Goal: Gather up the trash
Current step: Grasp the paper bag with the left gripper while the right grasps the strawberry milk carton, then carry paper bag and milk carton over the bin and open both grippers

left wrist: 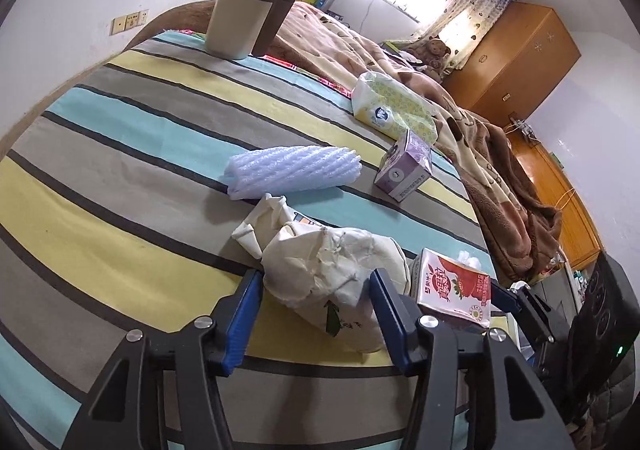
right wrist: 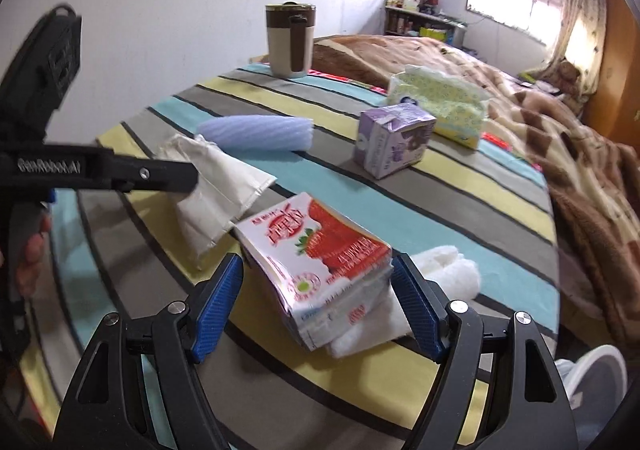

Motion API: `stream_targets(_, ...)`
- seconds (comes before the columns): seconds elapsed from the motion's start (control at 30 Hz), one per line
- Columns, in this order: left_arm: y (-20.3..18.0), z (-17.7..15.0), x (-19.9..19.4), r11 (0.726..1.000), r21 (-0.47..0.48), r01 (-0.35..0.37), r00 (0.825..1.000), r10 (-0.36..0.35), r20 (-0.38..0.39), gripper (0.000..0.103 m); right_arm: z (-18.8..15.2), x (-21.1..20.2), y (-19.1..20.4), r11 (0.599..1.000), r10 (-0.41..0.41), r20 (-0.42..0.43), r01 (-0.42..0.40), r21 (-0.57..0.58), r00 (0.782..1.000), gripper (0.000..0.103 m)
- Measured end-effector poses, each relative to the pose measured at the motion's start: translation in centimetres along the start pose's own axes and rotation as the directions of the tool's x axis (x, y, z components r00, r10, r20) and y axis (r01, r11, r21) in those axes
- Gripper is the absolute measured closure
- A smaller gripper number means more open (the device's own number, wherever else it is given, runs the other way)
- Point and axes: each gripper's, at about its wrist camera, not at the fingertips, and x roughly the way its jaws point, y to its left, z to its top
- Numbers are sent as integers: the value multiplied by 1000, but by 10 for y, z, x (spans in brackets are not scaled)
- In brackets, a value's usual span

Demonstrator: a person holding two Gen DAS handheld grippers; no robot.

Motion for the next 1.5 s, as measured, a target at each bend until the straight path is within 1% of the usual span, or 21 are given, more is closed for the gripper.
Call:
stream_targets(0.03,-1,0,0,1000,-4,9,1000,-9,-5,47,0,0,-1,1000,-11,-1,11,3,1000,29)
stream_targets(0.07,-1,1,1,1000,-15,21,1000,-21,-7,47,0,0,-2,1000,-11,0,11,8,1000,30)
stream_targets(0.2,-4,2,5,998,-50,39,999,-40,-17,46,-1,-3,-7,999,-10,1,10,35,1000,30)
stream_targets(0.23,-5,2,6,998,-53,41,999,-42,-16,45,-1,-3,-6,999,-11,2,11,40,1000,33)
stream_targets(0.27,-6,3,7,998,-58,37,999,-37,-14,44,-2,-4,-7,999,-19,3,18,45,1000,41)
stream_targets(0.3,-6,3,8,998,-65,26,1000,-27,-12,44,-3,-5,-7,998,-27,5,27,50,1000,42)
stream_targets(0.43,-4,3,14,991,-119,64,998,-67,-17,44,-6,-7,-9,997,-21,9,20,78,1000,43)
stream_targets(0.5,-5,2,17,991,-117,67,997,-69,-16,44,-7,-9,-8,997,-22,14,21,80,1000,43)
stream_targets(0.57,-6,1,18,990,-119,74,997,-76,-14,53,-8,-11,-8,995,-31,23,28,93,999,43)
stream_targets(0.73,-19,-2,14,998,-43,43,999,-43,5,59,-10,-18,-12,990,-37,47,30,135,998,44)
stream_targets(0.8,-24,-3,11,999,-13,30,999,-30,14,59,-12,-20,-14,987,-39,55,30,155,998,44)
stream_targets(0.97,-37,-9,-1,999,45,31,999,-33,40,59,-15,-27,-17,980,-47,78,31,194,996,44)
stream_targets(1.2,-45,-19,-19,996,92,21,997,-27,70,61,-18,-38,-22,971,-56,113,27,238,992,44)
stream_targets(1.37,-50,-26,-27,993,116,14,997,-23,75,62,-22,-46,-25,965,-56,134,19,262,989,44)
stream_targets(1.5,-58,-32,-33,990,139,22,996,-33,79,63,-25,-55,-27,960,-63,154,17,281,986,44)
